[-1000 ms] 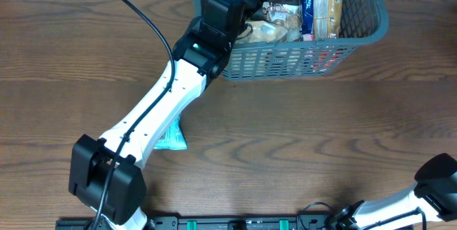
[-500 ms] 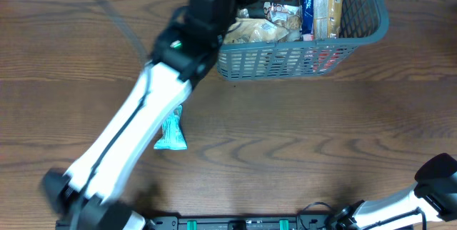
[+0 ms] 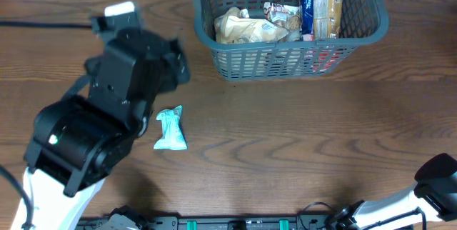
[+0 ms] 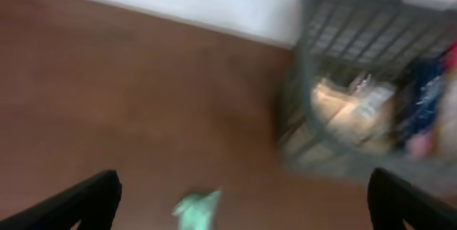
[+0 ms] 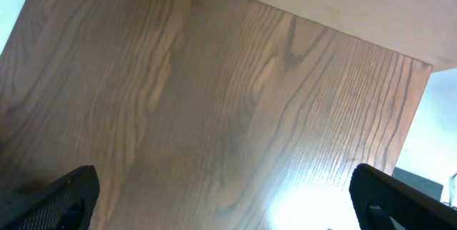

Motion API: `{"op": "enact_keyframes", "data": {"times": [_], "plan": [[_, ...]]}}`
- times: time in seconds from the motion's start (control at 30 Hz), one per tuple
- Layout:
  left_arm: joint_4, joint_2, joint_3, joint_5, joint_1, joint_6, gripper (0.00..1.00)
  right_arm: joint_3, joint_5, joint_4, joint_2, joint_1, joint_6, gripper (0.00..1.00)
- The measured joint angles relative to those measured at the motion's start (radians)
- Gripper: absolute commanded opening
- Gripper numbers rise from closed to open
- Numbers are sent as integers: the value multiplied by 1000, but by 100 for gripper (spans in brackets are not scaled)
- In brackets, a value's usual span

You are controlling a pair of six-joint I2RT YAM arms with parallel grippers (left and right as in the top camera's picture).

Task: Pack container
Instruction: 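Withdraw the left gripper and move it down to the teal wrapper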

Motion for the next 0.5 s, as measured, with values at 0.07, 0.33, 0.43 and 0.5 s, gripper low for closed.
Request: {"op": "enact_keyframes", "data": {"times": [0.07,0.33,0.43,0.5], "plan": [[-84,-2,0,-4,0,-1,100,0,0,0,0,0,0,99],[-258,25,-81,-6,0,-3,100,0,0,0,0,0,0,99],[-225,44,-185,2,0,-5,100,0,0,0,0,0,0,99],[-172,55,-261,23,0,-5,100,0,0,-1,0,0,0,99]]}}
